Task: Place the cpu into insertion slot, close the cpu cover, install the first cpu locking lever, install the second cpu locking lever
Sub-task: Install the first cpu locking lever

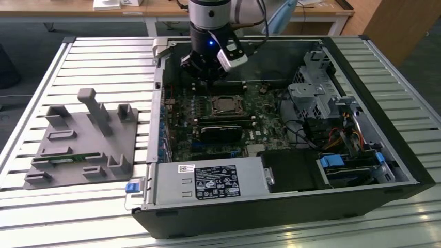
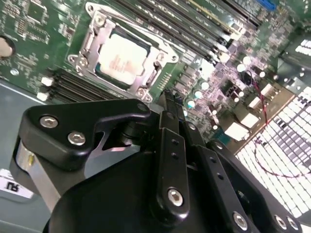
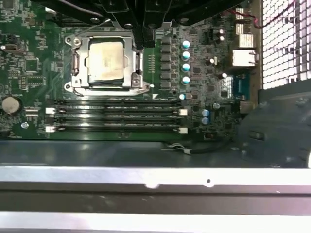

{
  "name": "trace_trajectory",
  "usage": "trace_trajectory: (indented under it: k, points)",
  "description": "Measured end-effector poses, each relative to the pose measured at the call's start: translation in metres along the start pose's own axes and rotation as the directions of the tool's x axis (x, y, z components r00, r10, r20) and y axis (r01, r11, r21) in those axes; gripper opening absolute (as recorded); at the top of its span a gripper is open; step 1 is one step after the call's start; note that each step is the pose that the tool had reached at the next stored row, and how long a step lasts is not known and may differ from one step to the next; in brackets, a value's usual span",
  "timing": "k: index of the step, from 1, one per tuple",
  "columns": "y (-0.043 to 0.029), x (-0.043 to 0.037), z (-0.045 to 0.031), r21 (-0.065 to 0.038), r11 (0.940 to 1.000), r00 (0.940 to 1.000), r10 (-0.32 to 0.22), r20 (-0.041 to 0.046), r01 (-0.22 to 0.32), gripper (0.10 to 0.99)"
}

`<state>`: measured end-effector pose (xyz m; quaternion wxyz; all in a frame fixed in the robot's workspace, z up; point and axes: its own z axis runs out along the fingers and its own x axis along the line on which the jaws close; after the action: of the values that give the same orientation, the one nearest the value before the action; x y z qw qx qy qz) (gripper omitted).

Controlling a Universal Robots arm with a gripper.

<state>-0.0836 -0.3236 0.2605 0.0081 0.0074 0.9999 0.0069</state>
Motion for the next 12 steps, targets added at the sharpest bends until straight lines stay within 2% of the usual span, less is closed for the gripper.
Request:
trace_trajectory:
  k: [5, 12]
  points:
    - [0.006, 0.0098, 0.0009, 0.0, 1.0, 1.0, 0.0, 0.0007, 0.0, 0.11]
    - [0.0204, 0.0181, 0.0035, 0.0, 1.0, 1.0, 0.0, 0.0007, 0.0, 0.11]
